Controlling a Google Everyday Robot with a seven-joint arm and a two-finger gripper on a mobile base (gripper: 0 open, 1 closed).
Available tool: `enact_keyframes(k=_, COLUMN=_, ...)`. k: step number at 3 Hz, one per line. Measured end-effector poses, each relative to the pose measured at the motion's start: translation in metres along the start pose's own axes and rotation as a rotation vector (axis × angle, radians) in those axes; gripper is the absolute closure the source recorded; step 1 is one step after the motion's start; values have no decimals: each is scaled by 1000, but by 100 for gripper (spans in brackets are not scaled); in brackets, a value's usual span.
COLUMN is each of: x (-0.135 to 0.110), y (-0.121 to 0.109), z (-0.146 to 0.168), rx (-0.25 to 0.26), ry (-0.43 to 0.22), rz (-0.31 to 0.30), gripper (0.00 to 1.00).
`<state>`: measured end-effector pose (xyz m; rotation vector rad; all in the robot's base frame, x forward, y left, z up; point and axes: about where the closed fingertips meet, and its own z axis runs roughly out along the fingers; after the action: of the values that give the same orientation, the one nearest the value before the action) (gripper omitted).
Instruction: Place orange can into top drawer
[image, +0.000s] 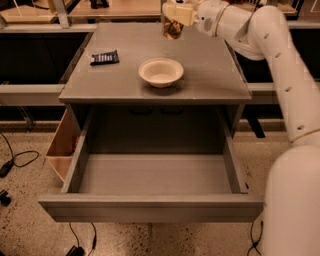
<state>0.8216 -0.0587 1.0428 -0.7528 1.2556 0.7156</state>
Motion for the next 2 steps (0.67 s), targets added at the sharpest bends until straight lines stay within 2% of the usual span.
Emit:
enact_keyframes(k=1, x=-15, y=33, z=-42, rx=-36, ry=28, rz=-55, gripper=100)
enact_keyframes(k=2, x=-4, y=74, z=-118, rx=-49, ry=150, rz=-84, gripper=100)
